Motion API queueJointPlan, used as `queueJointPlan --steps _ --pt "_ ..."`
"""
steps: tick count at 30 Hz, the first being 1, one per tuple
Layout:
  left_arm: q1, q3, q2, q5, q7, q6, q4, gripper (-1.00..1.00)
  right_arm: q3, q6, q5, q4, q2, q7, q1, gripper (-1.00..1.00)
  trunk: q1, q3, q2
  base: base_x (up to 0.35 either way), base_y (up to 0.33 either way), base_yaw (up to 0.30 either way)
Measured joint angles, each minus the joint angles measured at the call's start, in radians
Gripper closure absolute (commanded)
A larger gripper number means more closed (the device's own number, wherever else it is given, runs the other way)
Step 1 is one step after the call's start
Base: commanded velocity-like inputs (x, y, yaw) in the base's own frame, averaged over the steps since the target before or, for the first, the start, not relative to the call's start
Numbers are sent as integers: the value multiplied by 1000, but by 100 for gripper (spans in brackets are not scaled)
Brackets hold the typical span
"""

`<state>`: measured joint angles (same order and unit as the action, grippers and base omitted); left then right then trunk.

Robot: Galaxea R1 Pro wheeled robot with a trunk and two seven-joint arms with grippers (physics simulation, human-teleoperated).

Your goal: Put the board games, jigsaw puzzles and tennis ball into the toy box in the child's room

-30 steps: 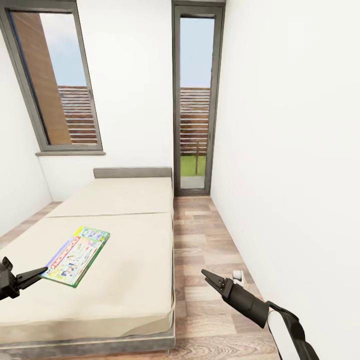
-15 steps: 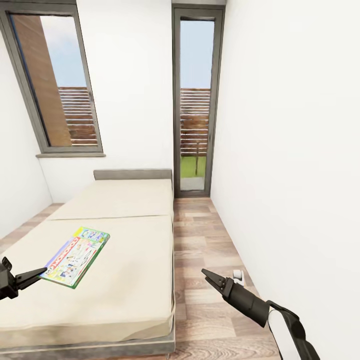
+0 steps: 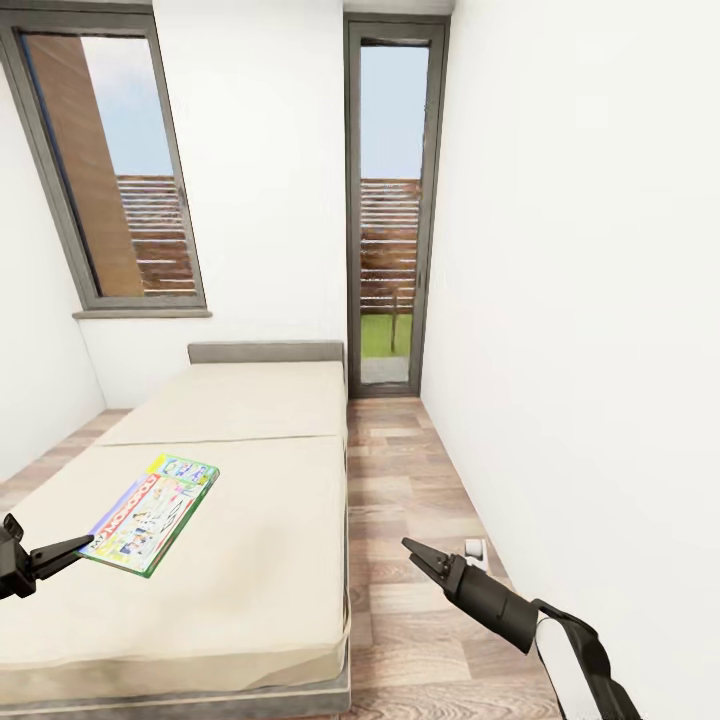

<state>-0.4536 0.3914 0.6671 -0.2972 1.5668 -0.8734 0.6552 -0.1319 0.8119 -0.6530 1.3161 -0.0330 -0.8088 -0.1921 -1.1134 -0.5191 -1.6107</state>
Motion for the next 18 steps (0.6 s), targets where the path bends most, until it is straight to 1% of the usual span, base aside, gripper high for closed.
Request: queueJointPlan --steps 4,7,14,18 --pt "0 0 0 0 0 0 0 100 3 0 15 13 2 51 -9 -100 15 13 28 0 0 0" --pt "0 0 0 0 0 0 0 100 5 -1 30 21 2 112 -13 -100 27 22 49 0 0 0" --pt "0 0 1 0 0 0 0 100 19 -14 37 30 -4 132 -9 -100 54 44 98 0 0 3" --pt "0 0 2 0 0 0 0 100 22 -15 38 39 -6 142 -8 -100 69 56 126 0 0 148"
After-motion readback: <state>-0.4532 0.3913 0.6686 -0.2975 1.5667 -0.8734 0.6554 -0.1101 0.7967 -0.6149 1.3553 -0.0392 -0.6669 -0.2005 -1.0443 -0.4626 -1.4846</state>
